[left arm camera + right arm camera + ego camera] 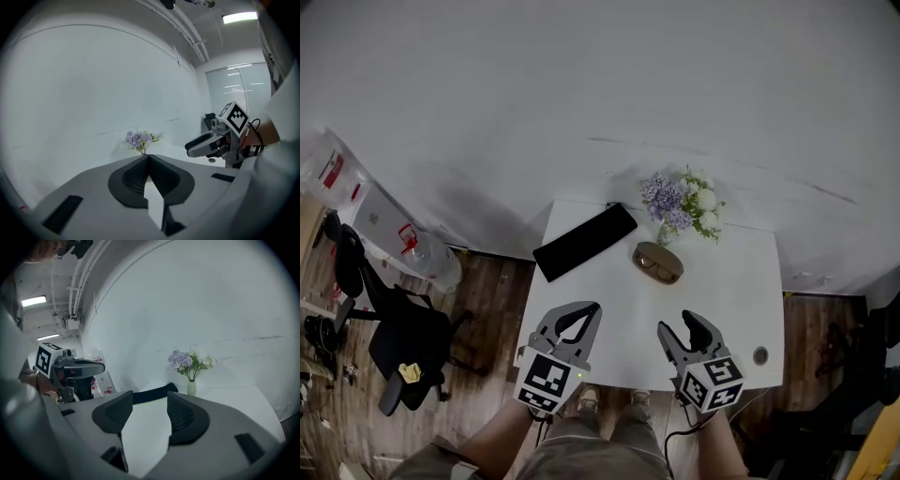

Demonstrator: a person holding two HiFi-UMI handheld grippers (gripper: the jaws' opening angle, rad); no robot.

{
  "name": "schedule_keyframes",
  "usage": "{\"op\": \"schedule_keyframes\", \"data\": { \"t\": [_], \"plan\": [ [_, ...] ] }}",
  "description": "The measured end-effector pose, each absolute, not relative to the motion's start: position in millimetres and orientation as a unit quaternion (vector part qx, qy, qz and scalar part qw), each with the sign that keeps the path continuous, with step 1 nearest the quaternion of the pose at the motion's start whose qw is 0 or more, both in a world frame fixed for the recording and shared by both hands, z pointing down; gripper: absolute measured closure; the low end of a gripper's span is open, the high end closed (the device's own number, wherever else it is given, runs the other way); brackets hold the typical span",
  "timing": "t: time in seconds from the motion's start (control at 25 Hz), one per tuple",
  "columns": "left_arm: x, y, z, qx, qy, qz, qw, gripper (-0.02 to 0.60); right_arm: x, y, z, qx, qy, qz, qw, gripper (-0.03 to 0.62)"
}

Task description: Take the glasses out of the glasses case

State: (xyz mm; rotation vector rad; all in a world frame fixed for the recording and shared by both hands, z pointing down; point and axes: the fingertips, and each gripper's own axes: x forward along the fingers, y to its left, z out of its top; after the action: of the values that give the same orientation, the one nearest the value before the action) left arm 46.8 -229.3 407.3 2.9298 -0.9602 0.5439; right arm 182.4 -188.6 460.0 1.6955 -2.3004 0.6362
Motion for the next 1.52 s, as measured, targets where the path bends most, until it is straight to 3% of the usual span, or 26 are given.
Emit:
{"op": "schedule_keyframes", "data": {
  "t": [0.48,0.76,1.4,1.52],
  "plan": [
    [81,-273,464,0.907,-0.361,0.210,0.054,0.566,203,-275,588,0.475,-0.811,0.268,0.210,0.352],
    [82,-292,504,0.894,-0.381,0.223,0.081,0.566,214,-317,653,0.458,-0.800,0.314,0.229,0.364],
    [69,-308,546,0.885,-0.386,0.236,0.111,0.566,253,-383,674,0.480,-0.771,0.226,0.353,0.479],
    [68,-311,551,0.885,-0.384,0.239,0.114,0.566,253,-388,684,0.462,-0.768,0.211,0.390,0.471]
  ]
}}
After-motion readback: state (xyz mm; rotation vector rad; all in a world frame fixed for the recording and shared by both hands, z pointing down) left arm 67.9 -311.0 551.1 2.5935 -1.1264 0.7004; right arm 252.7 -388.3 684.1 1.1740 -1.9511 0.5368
